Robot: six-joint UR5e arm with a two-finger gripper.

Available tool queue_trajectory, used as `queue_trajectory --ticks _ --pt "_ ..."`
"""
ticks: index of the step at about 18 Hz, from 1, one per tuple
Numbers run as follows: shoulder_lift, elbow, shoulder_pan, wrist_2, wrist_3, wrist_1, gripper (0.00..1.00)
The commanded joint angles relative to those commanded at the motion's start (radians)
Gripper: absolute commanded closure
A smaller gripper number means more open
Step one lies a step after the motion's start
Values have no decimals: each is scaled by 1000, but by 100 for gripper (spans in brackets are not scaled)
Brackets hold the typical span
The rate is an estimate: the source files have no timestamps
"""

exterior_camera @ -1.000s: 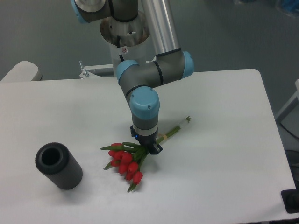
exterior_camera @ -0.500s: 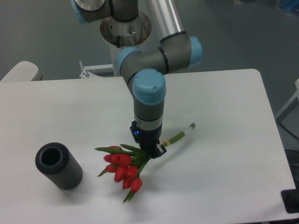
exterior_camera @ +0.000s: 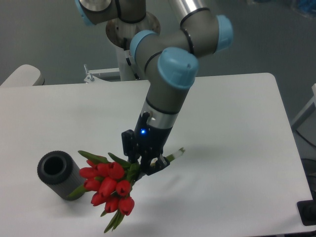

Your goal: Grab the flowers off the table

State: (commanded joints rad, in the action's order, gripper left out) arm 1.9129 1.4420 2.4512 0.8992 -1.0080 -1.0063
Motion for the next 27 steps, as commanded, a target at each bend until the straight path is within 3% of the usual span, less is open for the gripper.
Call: queue_trajectory --ticks 7,16,20,27 --pt "-11 17 65 -190 54 3 69" --pt "-12 18 89 -261 45 5 69" --pt "-12 31 91 -263 42 41 69" --pt "-12 32 92 -263 42 44 69"
